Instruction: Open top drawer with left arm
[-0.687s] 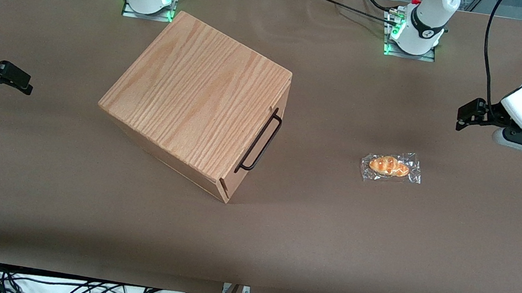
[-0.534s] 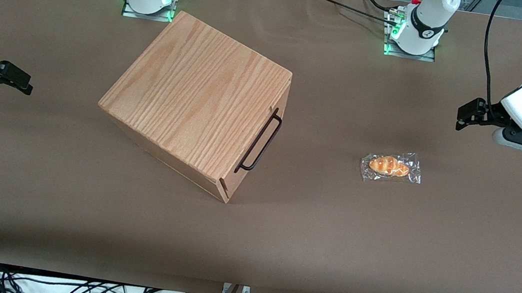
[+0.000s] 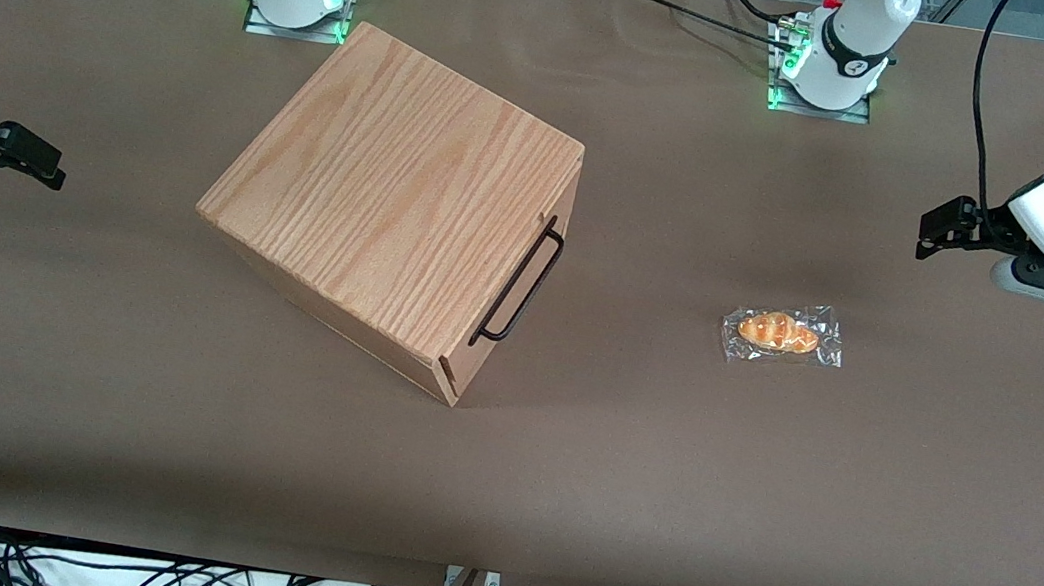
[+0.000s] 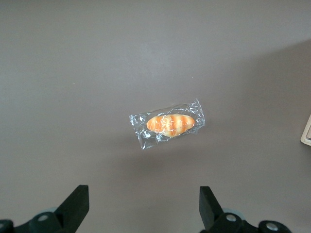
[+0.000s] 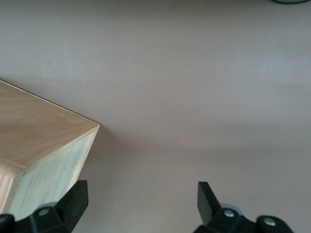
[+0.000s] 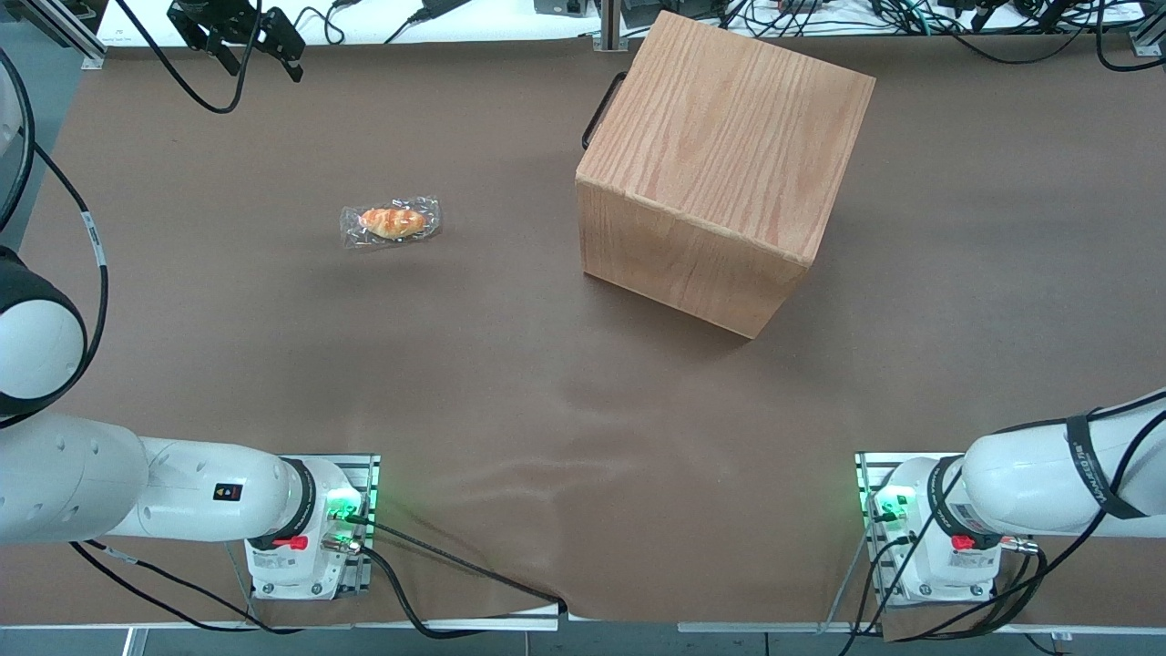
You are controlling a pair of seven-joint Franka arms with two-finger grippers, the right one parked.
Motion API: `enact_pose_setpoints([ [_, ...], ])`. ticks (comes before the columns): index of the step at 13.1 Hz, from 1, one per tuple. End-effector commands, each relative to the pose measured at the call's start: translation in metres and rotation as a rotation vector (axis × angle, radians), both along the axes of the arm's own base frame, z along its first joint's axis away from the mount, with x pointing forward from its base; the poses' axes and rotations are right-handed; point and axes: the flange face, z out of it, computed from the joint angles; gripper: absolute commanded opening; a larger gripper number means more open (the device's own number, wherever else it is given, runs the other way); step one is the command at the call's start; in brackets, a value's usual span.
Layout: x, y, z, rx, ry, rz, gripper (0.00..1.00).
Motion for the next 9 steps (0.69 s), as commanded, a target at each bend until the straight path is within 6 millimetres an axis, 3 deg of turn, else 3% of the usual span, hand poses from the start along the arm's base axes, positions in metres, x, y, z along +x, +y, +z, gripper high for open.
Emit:
enact_pose_setpoints([
  [1,-0.0030,0.0016,0.0010,-0.026,0.010,0.014,1.00],
  [9,-0.0024,0.0007,-0.0007,-0.025,0.013,0.021,1.00],
])
